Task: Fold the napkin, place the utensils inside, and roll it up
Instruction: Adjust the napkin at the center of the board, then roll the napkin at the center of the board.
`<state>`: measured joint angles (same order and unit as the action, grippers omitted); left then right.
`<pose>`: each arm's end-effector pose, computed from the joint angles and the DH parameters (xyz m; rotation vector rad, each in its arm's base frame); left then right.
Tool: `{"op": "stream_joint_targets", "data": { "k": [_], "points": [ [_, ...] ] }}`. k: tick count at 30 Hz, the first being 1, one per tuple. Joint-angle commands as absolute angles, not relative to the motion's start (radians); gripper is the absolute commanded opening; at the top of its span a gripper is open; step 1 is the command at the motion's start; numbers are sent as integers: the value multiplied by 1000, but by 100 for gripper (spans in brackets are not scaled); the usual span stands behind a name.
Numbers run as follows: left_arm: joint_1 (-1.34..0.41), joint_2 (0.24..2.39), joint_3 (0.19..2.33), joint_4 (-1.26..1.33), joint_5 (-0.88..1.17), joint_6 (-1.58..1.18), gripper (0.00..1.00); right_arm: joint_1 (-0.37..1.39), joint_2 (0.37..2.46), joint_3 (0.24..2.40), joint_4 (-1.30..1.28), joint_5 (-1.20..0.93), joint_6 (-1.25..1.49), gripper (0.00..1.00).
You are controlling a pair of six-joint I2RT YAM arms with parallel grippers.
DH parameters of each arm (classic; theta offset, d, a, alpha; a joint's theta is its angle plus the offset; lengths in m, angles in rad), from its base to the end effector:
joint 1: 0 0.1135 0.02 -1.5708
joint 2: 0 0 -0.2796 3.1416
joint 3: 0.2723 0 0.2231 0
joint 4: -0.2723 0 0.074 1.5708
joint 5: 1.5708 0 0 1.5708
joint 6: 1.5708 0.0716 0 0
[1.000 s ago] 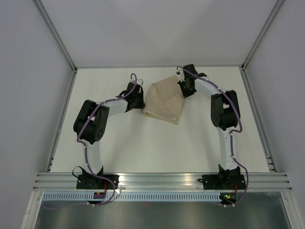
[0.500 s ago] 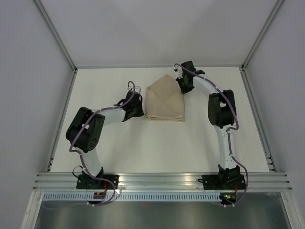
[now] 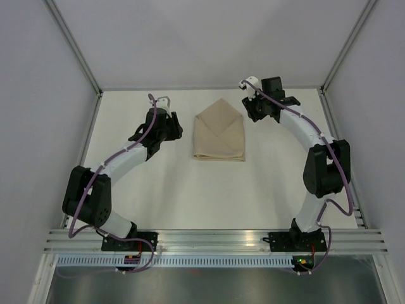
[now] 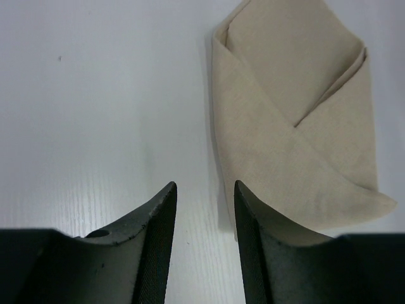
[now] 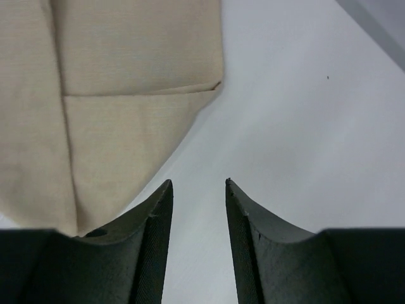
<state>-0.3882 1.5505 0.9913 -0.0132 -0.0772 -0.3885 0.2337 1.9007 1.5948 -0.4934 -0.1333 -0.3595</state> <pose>0.3265 -0.1276 0.2512 -0.0459 2.1638 -0.3694 0.4206 0.1099 0.2666 -0.7516 2.2404 0.0971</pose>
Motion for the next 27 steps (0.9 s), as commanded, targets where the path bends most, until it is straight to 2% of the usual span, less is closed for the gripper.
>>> {"op": "stream_joint_targets", "data": {
  "k": [1,8,12,21,27],
  "points": [
    [-370,1451,980,-5,-20,-336,48,294,1796,1479,-417,-302,-566,45],
    [-368,1362,940,37,-5,-331,49,388,1620,1212,-292,-408,-796,51],
    [-368,1342,917,74,17,-339,49,434,1595,1086,-210,-414,-867,52],
    [-368,1335,905,110,46,-342,50,581,1582,934,-103,-312,-931,54],
    [-368,1327,877,133,52,-342,50,662,1617,908,-29,-226,-943,54]
  ]
}}
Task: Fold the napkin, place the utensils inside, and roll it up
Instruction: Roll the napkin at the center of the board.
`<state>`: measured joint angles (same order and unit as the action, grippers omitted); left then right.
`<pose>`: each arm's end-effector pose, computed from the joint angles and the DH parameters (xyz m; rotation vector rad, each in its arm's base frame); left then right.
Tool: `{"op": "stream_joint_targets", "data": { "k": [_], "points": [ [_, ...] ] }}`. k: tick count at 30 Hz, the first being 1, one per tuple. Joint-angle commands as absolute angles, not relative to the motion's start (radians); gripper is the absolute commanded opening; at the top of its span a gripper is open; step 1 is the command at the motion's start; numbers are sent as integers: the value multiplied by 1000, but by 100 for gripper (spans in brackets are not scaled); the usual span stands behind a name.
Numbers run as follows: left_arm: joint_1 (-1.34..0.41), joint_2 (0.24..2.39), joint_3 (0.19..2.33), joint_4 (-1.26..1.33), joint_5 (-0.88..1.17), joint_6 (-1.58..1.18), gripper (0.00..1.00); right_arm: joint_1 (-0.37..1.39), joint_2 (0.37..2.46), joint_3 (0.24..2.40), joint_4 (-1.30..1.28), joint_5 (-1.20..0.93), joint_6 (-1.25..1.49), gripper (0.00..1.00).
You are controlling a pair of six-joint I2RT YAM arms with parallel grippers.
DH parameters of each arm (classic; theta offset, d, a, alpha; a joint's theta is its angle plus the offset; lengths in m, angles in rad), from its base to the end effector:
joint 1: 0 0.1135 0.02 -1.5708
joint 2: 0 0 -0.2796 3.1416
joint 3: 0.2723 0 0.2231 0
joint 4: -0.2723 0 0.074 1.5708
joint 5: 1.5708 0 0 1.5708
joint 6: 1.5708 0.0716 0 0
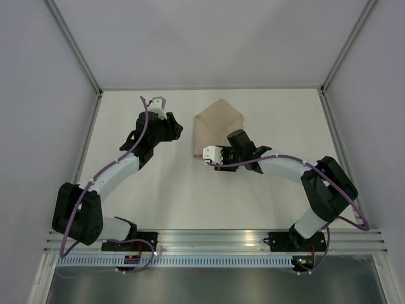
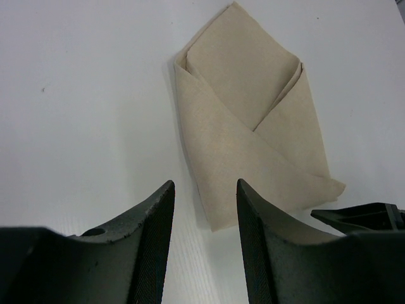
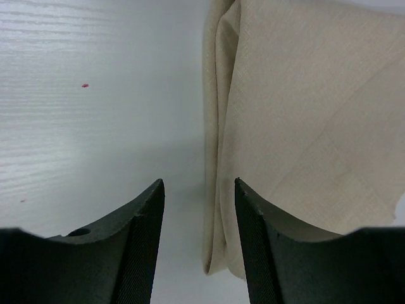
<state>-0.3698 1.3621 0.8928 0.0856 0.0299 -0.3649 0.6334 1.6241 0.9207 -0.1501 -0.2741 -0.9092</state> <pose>0.2937 -0.1162 0.2889 0.0250 1.9893 -0.5098 0.2558 0.2119 0.1918 -1.7538 1.6268 0.2032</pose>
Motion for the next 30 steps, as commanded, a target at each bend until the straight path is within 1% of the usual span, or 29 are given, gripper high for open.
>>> {"op": "stream_joint_targets", "data": {
  "k": [1,12,18,22,25,27,30],
  "points": [
    [-368,1327,876,136,54,-342,50,672,1630,904,-20,-198,-949,54],
    [-368,1324,868,140,55,-314,50,686,1739,968,-5,-163,-972,55],
    [-368,1324,861,146,60,-310,50,684,1798,982,70,-115,-986,54],
    [-368,1328,857,149,61,-305,50,686,1807,974,97,-94,-991,52],
    [-368,1322,854,147,66,-302,50,686,1767,948,112,-98,-982,52],
    [-368,1321,856,147,67,-298,50,684,1750,957,81,-106,-982,54],
    [-368,1322,856,147,72,-296,50,686,1737,997,17,-103,-979,54]
  ]
}}
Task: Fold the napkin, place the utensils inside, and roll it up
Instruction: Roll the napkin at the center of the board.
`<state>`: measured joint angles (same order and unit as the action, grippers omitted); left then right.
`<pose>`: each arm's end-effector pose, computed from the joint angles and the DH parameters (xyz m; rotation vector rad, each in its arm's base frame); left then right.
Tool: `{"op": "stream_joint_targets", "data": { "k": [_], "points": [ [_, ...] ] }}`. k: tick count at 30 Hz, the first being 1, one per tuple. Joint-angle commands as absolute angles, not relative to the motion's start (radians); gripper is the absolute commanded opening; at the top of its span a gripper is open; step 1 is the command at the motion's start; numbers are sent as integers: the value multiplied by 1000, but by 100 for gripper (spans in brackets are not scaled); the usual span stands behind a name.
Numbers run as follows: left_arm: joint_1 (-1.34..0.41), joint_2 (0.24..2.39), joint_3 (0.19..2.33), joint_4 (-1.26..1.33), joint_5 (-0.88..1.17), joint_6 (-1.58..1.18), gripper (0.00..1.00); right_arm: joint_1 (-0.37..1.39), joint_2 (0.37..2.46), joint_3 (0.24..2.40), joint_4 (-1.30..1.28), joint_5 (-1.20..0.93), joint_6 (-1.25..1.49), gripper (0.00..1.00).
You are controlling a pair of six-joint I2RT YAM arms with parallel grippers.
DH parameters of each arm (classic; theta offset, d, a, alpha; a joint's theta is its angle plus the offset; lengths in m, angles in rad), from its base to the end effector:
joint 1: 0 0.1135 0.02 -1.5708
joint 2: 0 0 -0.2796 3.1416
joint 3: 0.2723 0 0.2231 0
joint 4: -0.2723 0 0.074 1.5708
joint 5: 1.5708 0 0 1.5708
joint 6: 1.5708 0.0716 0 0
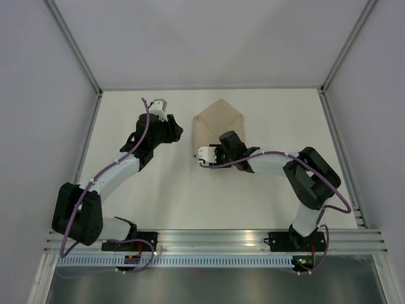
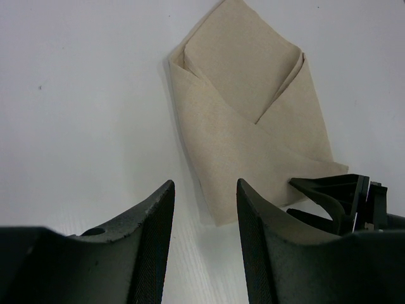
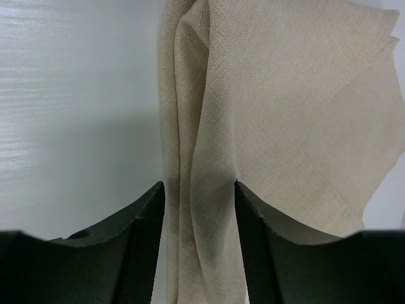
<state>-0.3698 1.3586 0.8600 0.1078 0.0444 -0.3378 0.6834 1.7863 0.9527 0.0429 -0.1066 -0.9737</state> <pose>0.2908 -0.1161 0.2813 0.0616 1.9950 -0.5045 0.2827 0.2400 0.1647 -1.7706 1.5540 -0.0157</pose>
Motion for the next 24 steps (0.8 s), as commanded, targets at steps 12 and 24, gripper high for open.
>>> {"op": "stream_joint_targets", "data": {
  "k": [12,24],
  "points": [
    [-368,1341,870,152,103,-310,50,680,1793,1265,-316,-120,-983,60],
    [-368,1358,865,179,100,-322,50,666,1753,1124,-210,-166,-946,64]
  ]
}}
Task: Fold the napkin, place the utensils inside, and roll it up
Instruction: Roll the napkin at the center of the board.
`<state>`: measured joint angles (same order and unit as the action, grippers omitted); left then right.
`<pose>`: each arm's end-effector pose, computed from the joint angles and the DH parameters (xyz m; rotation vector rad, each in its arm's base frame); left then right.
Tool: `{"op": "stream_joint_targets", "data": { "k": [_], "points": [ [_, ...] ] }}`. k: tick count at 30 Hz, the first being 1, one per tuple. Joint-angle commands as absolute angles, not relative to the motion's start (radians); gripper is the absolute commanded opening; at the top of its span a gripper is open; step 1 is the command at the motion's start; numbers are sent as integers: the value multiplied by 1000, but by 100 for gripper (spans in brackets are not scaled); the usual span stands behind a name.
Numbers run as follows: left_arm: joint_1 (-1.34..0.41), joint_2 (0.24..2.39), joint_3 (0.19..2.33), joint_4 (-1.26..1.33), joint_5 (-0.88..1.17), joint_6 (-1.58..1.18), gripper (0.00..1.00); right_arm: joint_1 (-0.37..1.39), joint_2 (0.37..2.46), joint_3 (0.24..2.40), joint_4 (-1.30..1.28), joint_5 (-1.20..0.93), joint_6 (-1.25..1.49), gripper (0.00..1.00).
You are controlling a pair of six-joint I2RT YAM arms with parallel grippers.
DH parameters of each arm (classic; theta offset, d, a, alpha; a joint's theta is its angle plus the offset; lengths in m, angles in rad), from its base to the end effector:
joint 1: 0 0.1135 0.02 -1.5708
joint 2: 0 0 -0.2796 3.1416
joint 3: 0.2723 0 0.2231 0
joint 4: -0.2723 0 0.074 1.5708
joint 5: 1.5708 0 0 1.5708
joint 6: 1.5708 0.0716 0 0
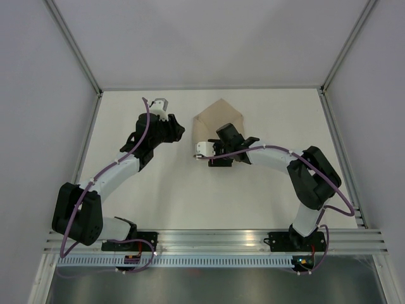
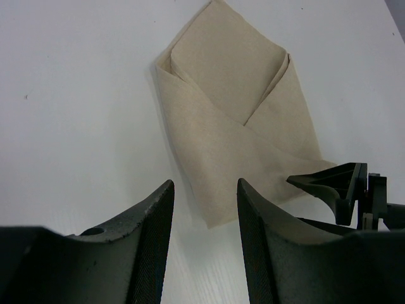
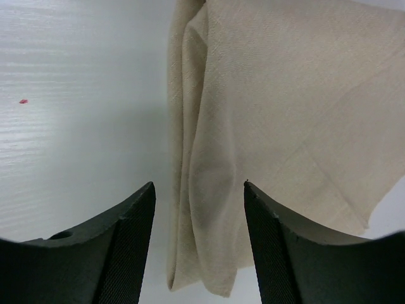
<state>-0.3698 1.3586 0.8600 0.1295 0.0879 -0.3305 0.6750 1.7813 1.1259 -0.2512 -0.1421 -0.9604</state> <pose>0.2906 -0.1194 0.2843 0.0985 1.9758 -0.5466 0.2862 0.2420 0.1895 -1.8395 1.6414 0.0527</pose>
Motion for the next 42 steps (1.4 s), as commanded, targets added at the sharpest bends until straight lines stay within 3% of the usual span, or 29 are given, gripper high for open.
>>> {"op": "stream_joint_targets", "data": {
  "k": [1,11,27,35,42],
  "points": [
    [-368,1361,865,183,103,-322,50,667,1749,1117,-210,-172,-948,66],
    [-368,1362,853,189,94,-313,50,666,1766,1019,-57,-141,-954,68],
    [-368,1354,830,179,121,-282,50,646,1852,1078,-109,-158,-963,65],
    [-368,1367,825,187,147,-278,51,612,1899,1103,-164,-187,-966,60],
    [-368,1367,825,183,166,-264,52,591,1939,1155,-265,-241,-968,48]
  ]
}}
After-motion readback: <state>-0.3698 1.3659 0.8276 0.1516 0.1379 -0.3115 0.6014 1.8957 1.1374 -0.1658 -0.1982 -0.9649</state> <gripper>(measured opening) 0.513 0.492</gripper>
